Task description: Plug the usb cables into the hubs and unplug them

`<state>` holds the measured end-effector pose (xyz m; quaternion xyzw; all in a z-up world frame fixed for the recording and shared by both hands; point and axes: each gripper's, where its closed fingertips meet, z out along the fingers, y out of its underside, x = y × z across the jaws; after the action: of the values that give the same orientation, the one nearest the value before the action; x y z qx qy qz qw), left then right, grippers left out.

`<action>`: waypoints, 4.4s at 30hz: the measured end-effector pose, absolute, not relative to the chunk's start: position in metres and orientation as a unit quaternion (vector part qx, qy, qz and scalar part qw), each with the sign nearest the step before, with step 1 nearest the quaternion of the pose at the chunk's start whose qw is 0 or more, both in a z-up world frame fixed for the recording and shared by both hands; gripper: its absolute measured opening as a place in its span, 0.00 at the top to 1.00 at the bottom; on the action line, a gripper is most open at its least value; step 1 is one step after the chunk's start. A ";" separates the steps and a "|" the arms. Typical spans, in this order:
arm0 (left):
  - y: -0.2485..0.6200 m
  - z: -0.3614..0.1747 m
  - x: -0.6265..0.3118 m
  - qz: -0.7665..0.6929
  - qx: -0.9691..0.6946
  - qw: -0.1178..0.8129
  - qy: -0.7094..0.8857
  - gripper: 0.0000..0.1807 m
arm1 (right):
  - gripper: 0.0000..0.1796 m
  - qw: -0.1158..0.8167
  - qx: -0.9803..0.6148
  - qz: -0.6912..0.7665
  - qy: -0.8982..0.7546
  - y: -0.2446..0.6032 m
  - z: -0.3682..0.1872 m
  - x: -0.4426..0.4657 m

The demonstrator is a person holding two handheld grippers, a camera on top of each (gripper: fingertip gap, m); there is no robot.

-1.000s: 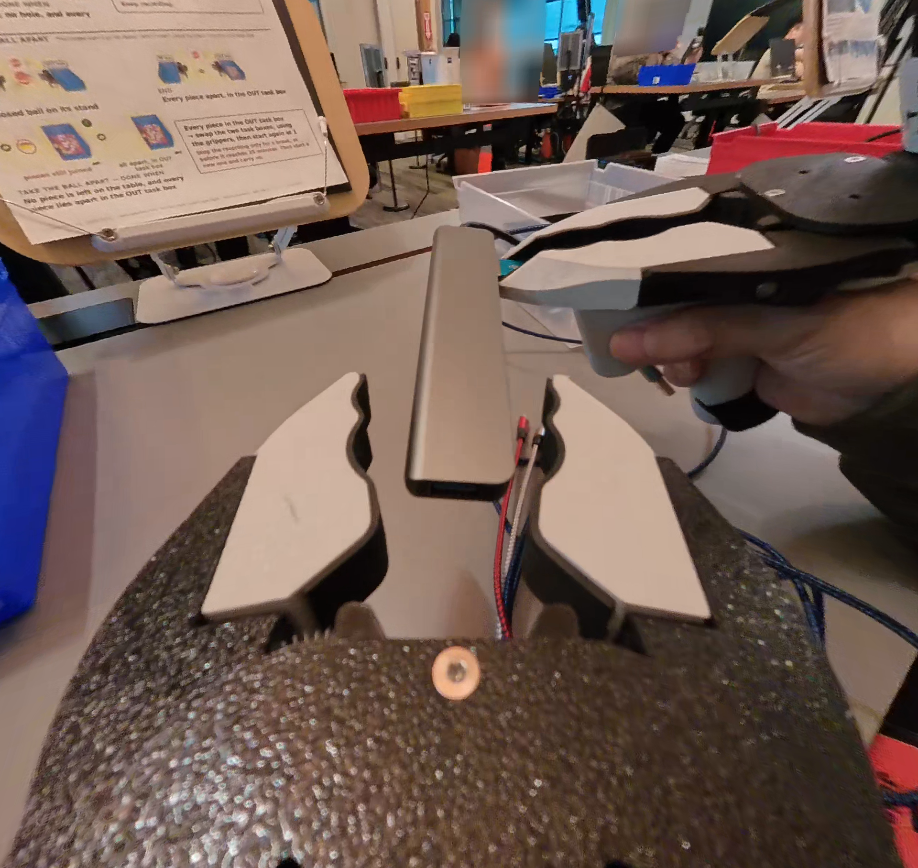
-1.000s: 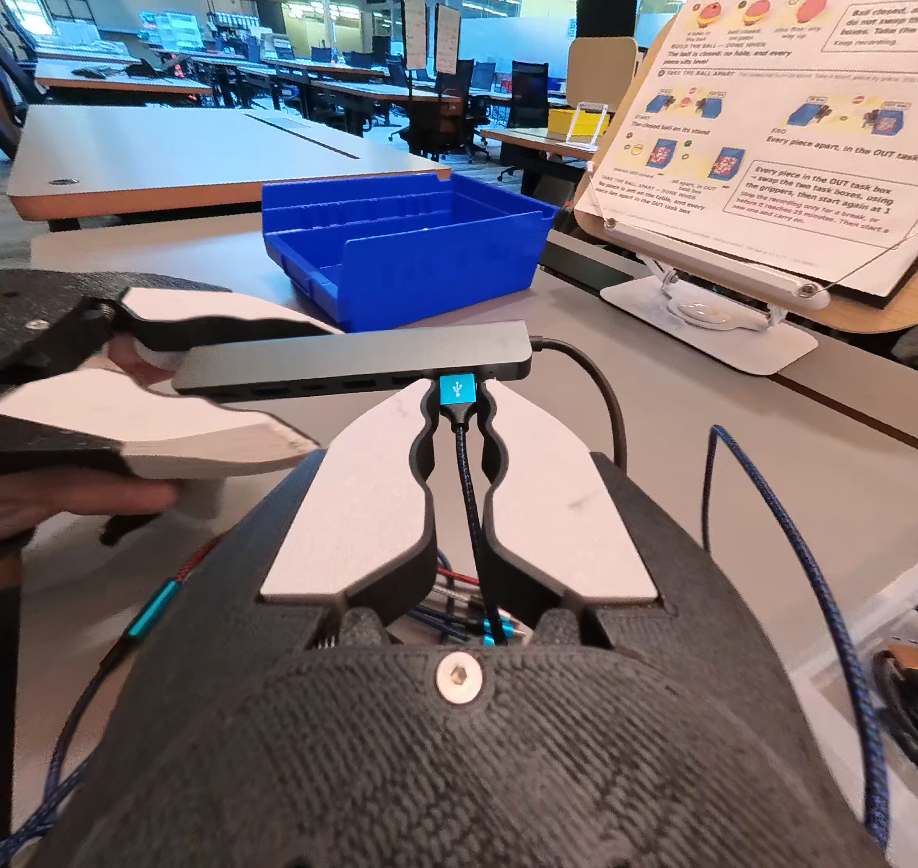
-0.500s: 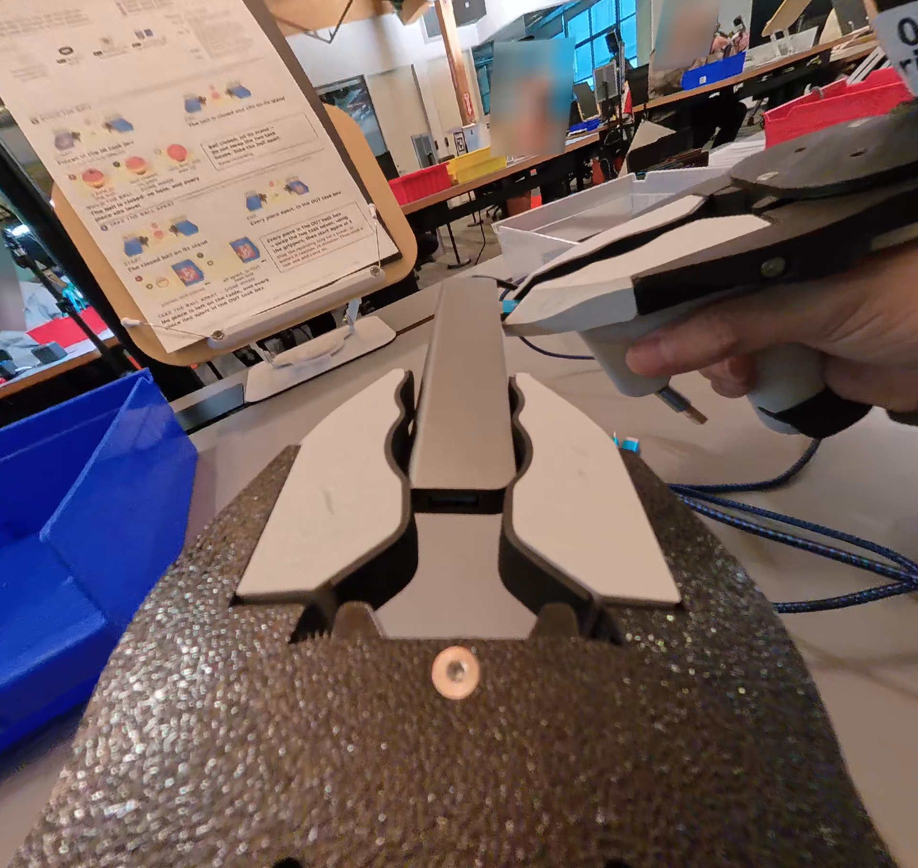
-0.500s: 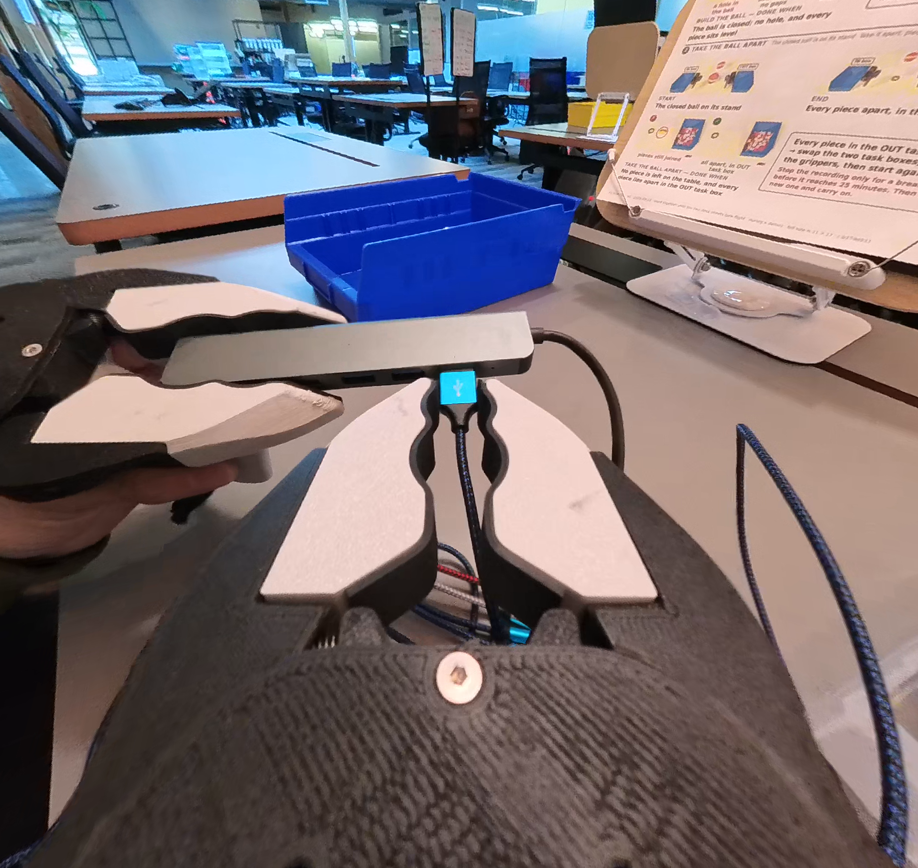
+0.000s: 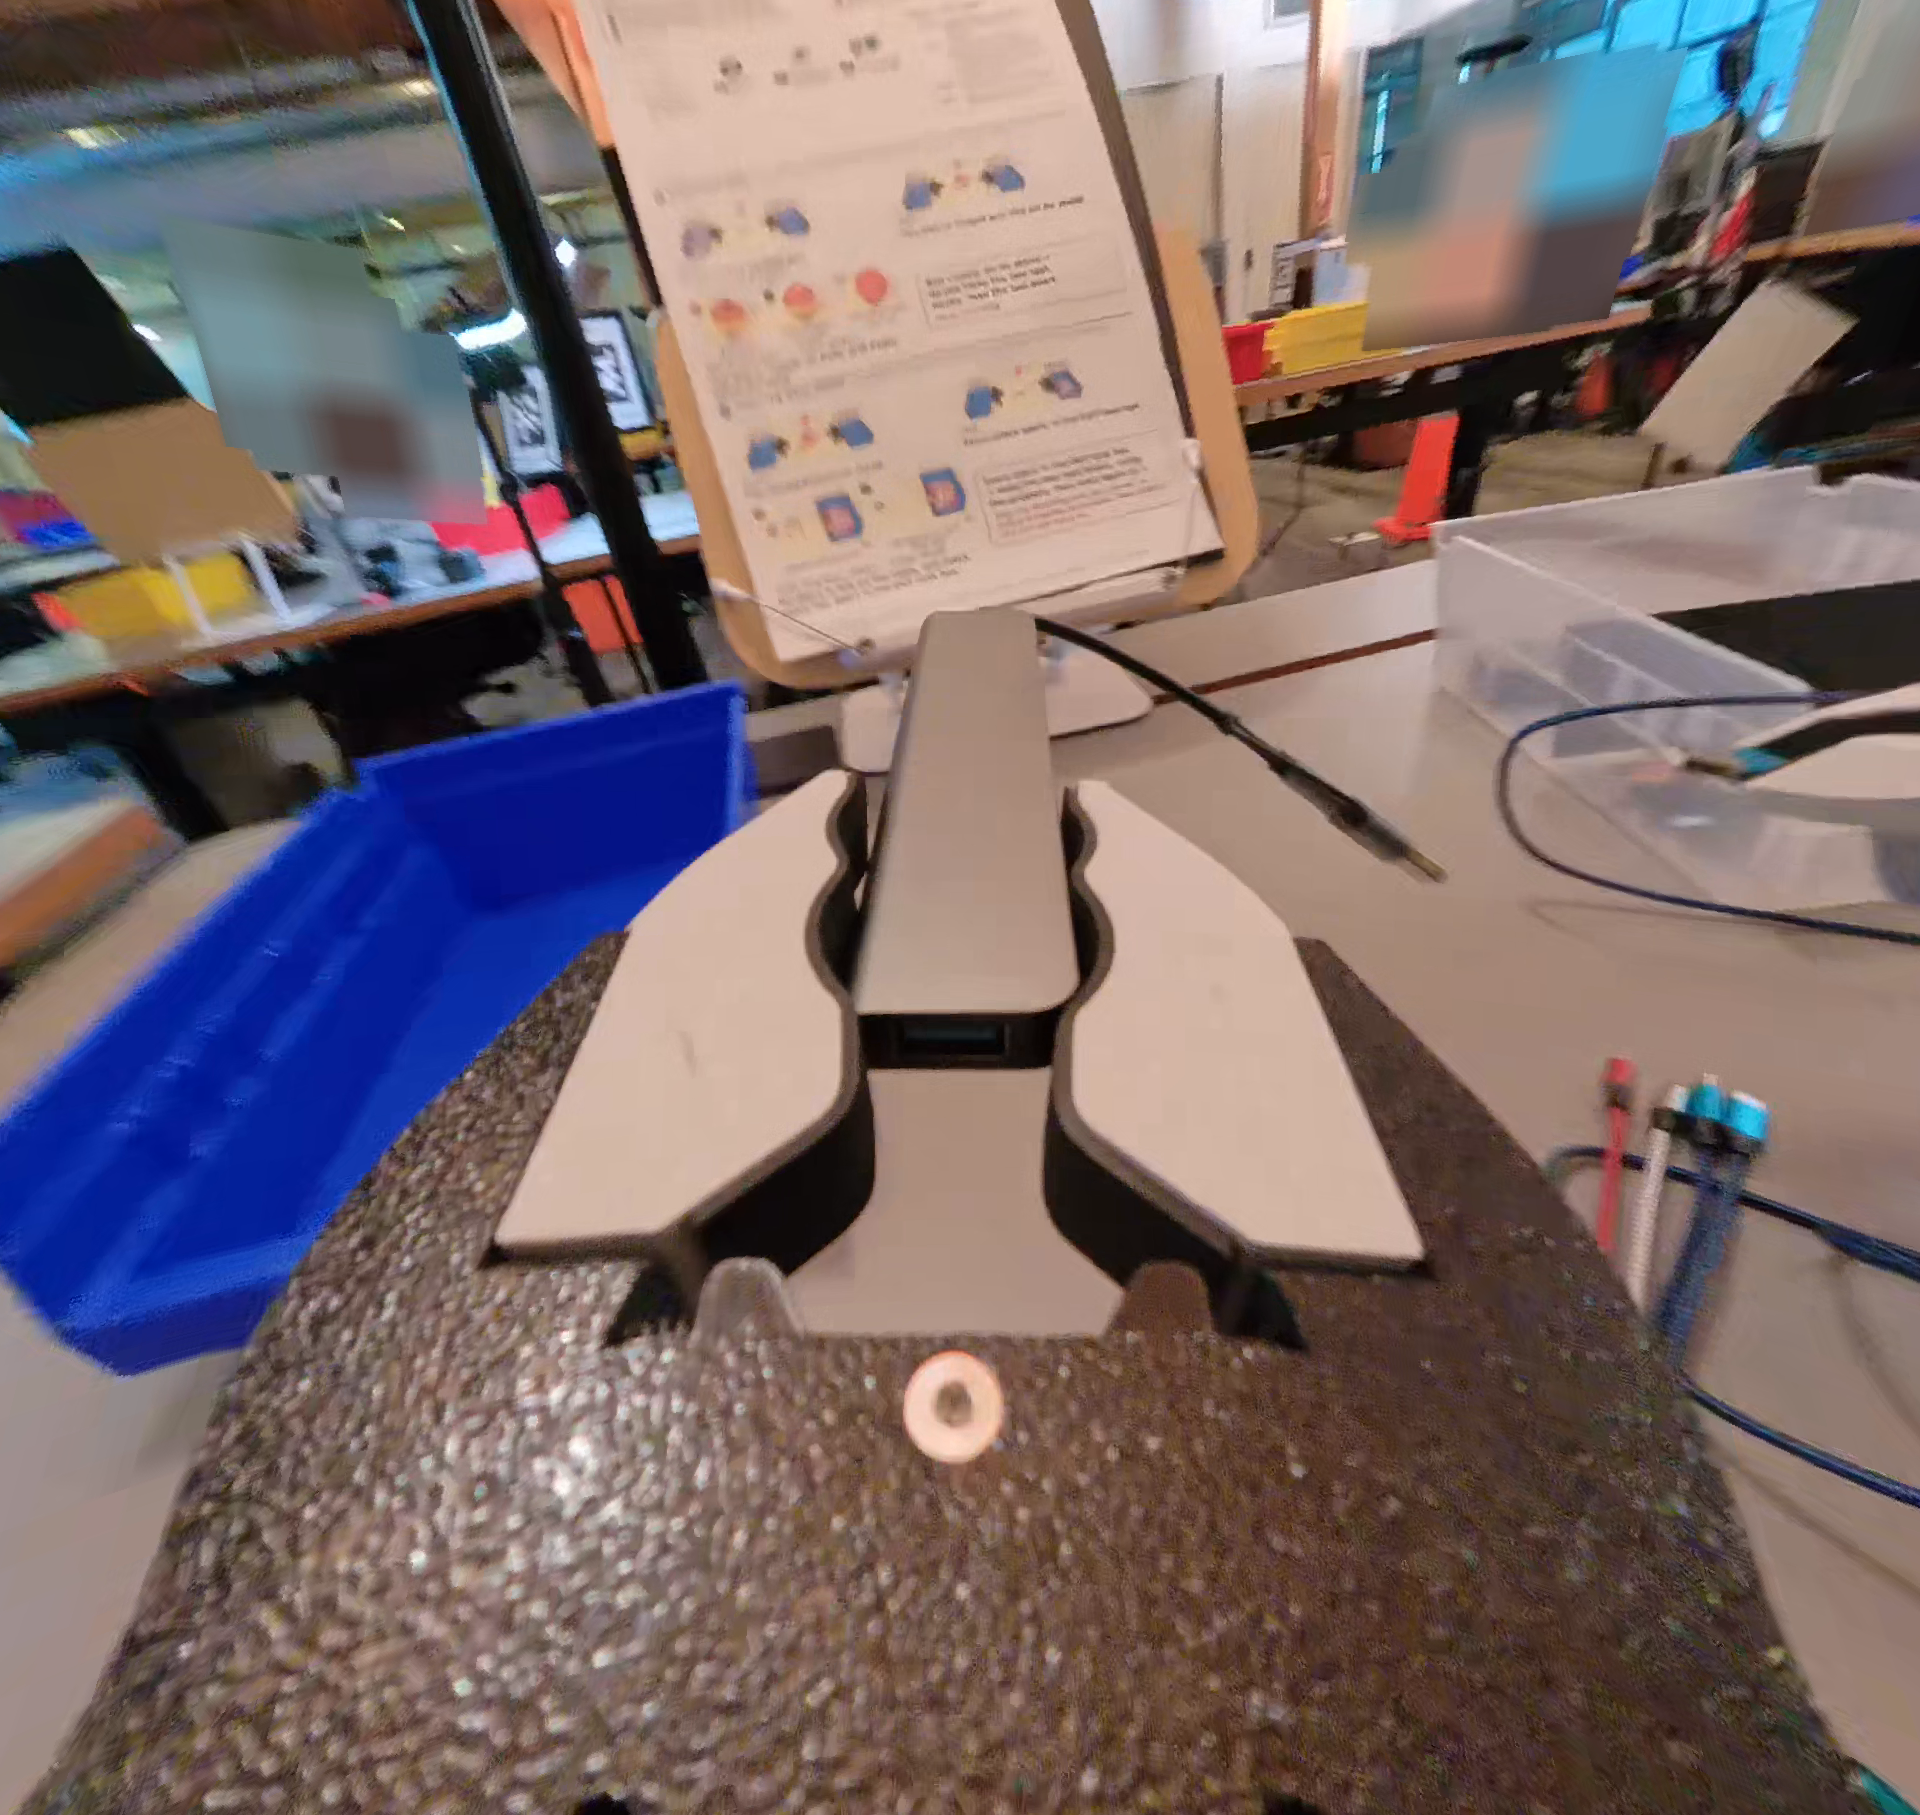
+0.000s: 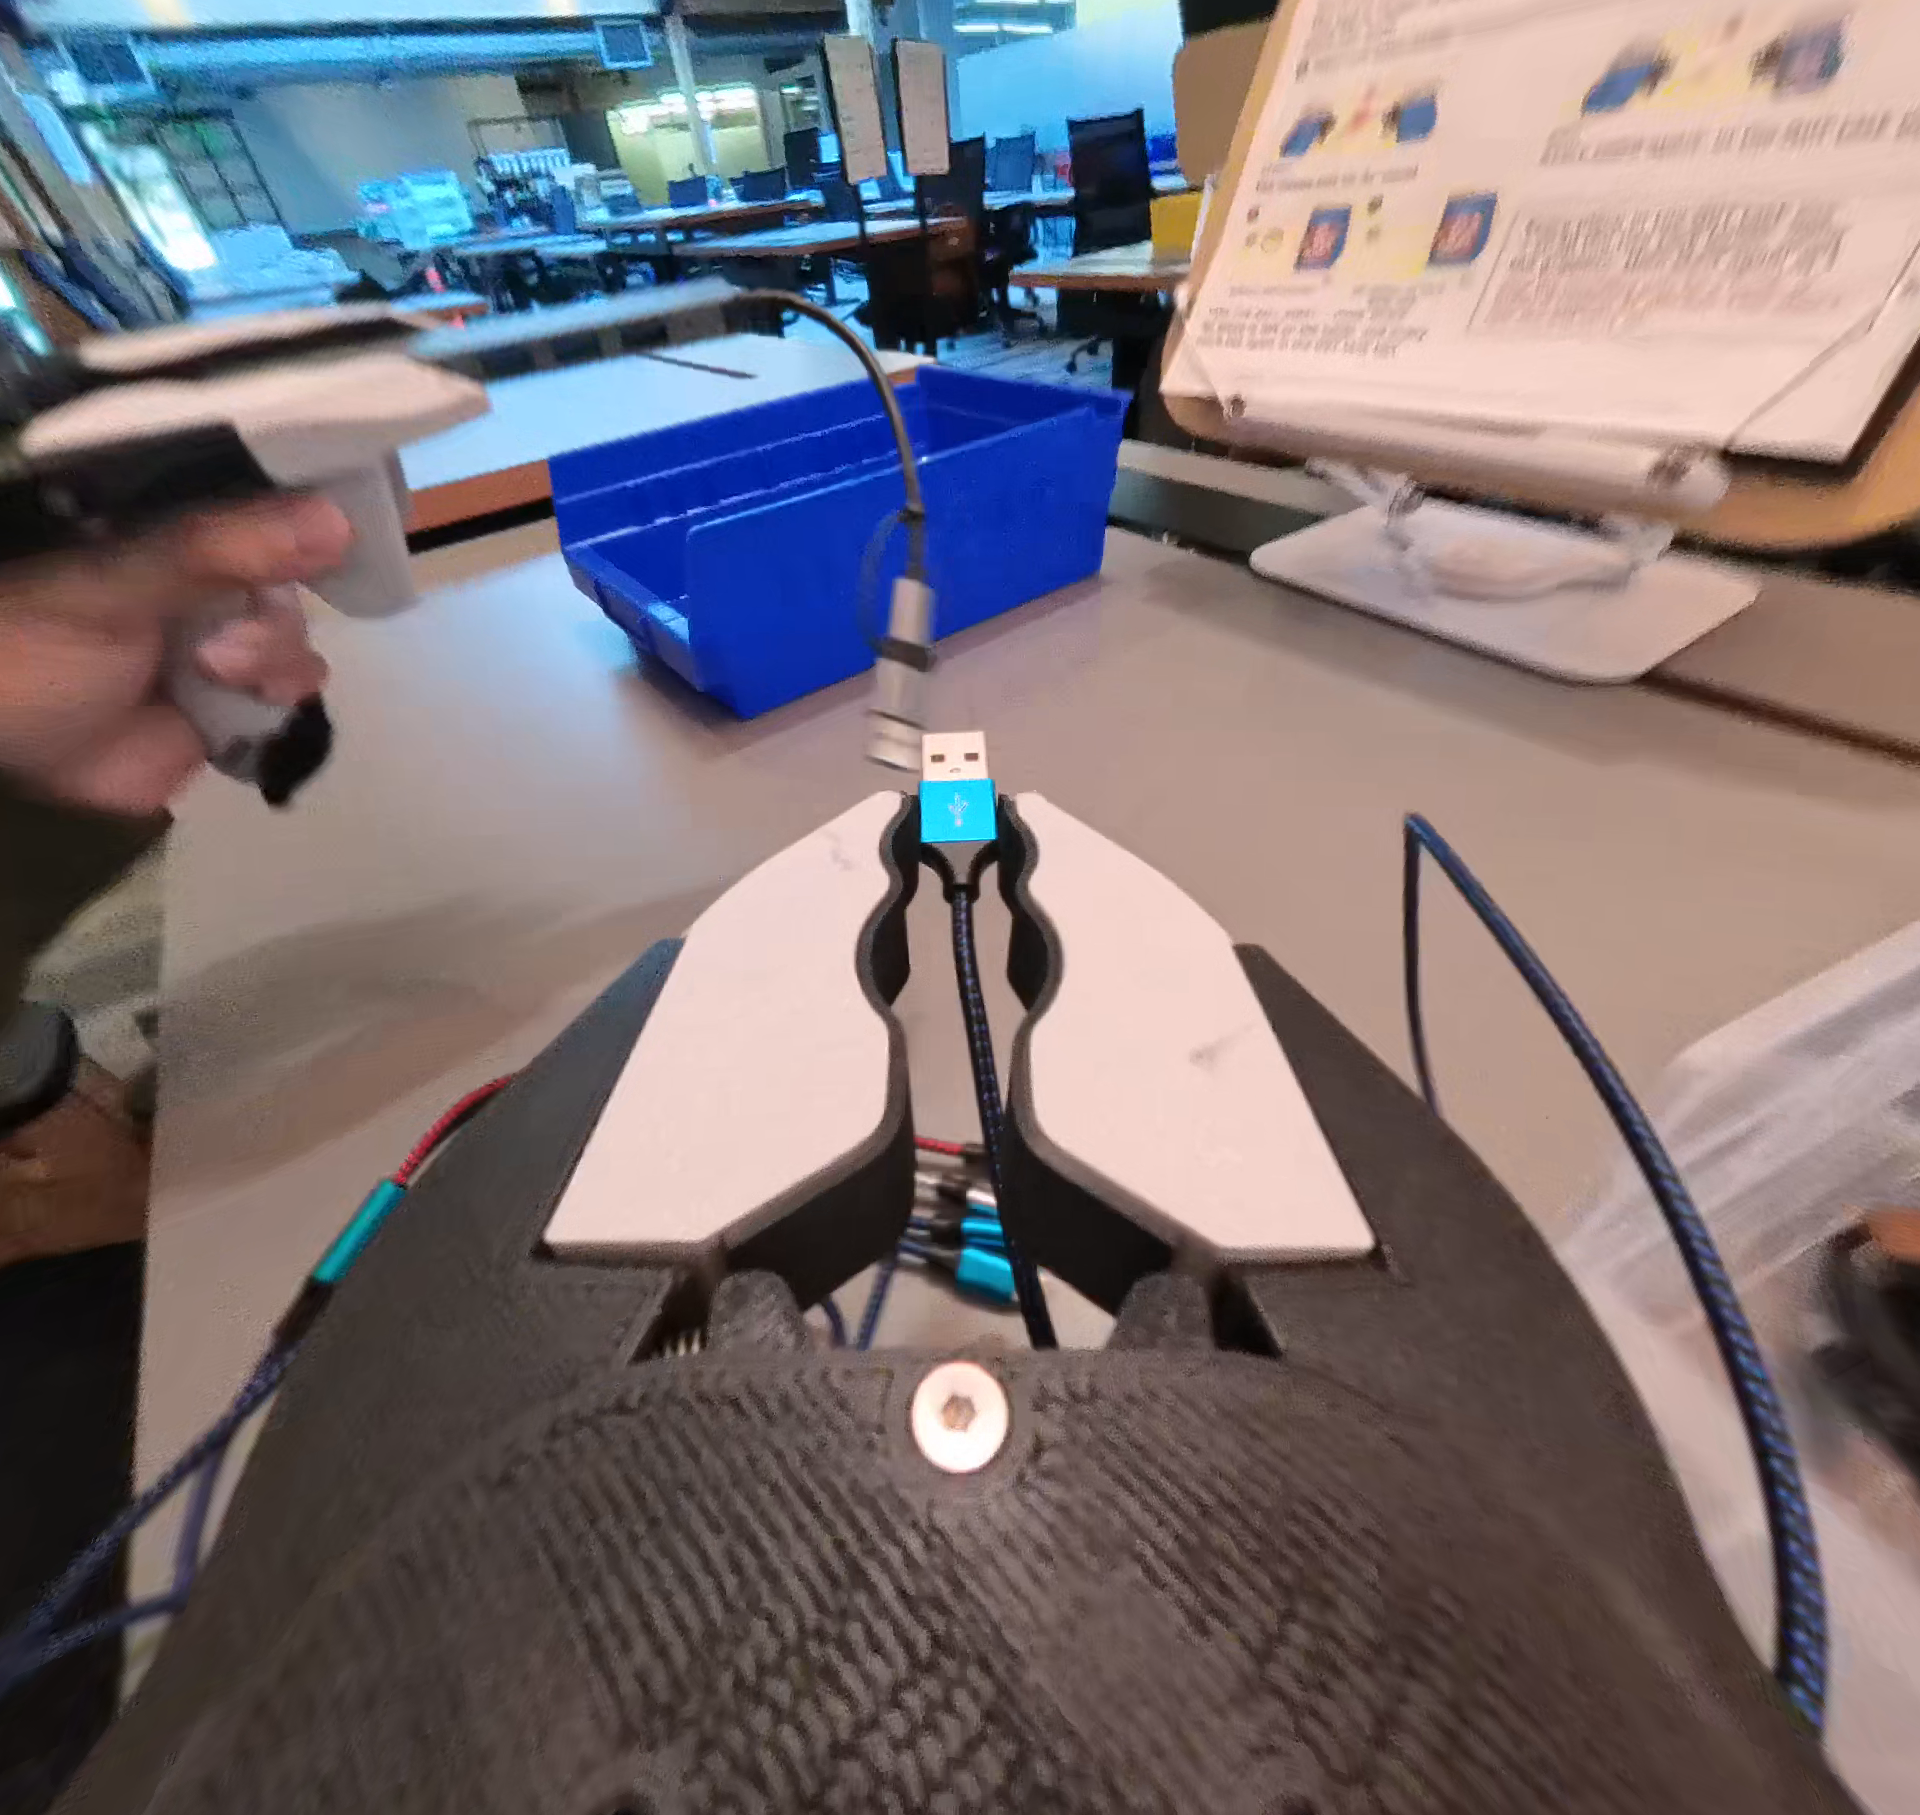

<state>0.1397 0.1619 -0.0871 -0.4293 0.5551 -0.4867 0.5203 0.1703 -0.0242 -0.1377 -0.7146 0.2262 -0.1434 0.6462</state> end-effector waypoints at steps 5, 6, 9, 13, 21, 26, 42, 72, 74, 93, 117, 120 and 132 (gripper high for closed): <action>0.186 -0.048 0.126 -0.500 -0.428 0.554 0.511 0.81 | 0.92 0.605 -0.781 -0.109 0.111 -0.031 -0.134 0.149; 0.186 -0.047 0.124 -0.504 -0.426 0.551 0.511 0.81 | 0.92 0.594 -0.793 -0.107 0.083 -0.034 -0.137 0.143; 0.185 -0.047 0.120 -0.506 -0.414 0.551 0.519 0.81 | 0.92 0.541 -0.836 -0.084 0.027 -0.039 -0.160 0.126; 0.183 -0.050 0.120 -0.526 -0.402 0.536 0.524 0.81 | 0.92 0.505 -0.858 -0.029 -0.087 -0.029 -0.185 0.087; 0.180 -0.057 0.121 -0.533 -0.378 0.525 0.546 0.81 | 0.91 0.388 -0.903 -0.018 -0.183 -0.043 -0.211 0.070; 0.163 -0.066 0.124 -0.514 -0.336 0.497 0.613 0.81 | 0.70 0.283 -0.932 -0.073 -0.216 -0.056 -0.230 0.081; 0.157 -0.051 0.107 -0.572 -0.304 0.424 0.633 0.81 | 0.34 0.114 -0.933 -0.021 -0.341 -0.014 -0.265 0.093; 0.185 -0.042 0.089 -0.605 -0.322 0.380 0.621 0.81 | 0.97 0.186 -0.930 -0.148 -0.279 -0.007 -0.116 0.148; 0.188 -0.043 0.089 -0.605 -0.325 0.380 0.620 0.81 | 0.97 0.224 -0.922 -0.200 -0.244 -0.016 -0.074 0.169; 0.181 -0.059 0.099 -0.598 -0.330 0.363 0.634 0.81 | 0.96 0.269 -0.876 -0.377 0.133 -0.204 0.036 0.287; 0.165 -0.076 0.106 -0.590 -0.327 0.340 0.655 0.81 | 0.96 0.431 -0.731 -0.493 0.190 -0.209 0.131 0.345; 0.162 -0.077 0.106 -0.589 -0.324 0.339 0.658 0.81 | 0.97 0.444 -0.713 -0.507 0.196 -0.209 0.157 0.349; 0.157 -0.079 0.105 -0.595 -0.317 0.330 0.660 0.81 | 0.96 0.330 -0.790 -0.485 0.179 -0.226 -0.015 0.324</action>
<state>0.1053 0.1571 -0.0789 -0.3173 0.6601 -0.5953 0.3304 0.3240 -0.2255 -0.0154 -0.7901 0.1790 -0.4846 0.3300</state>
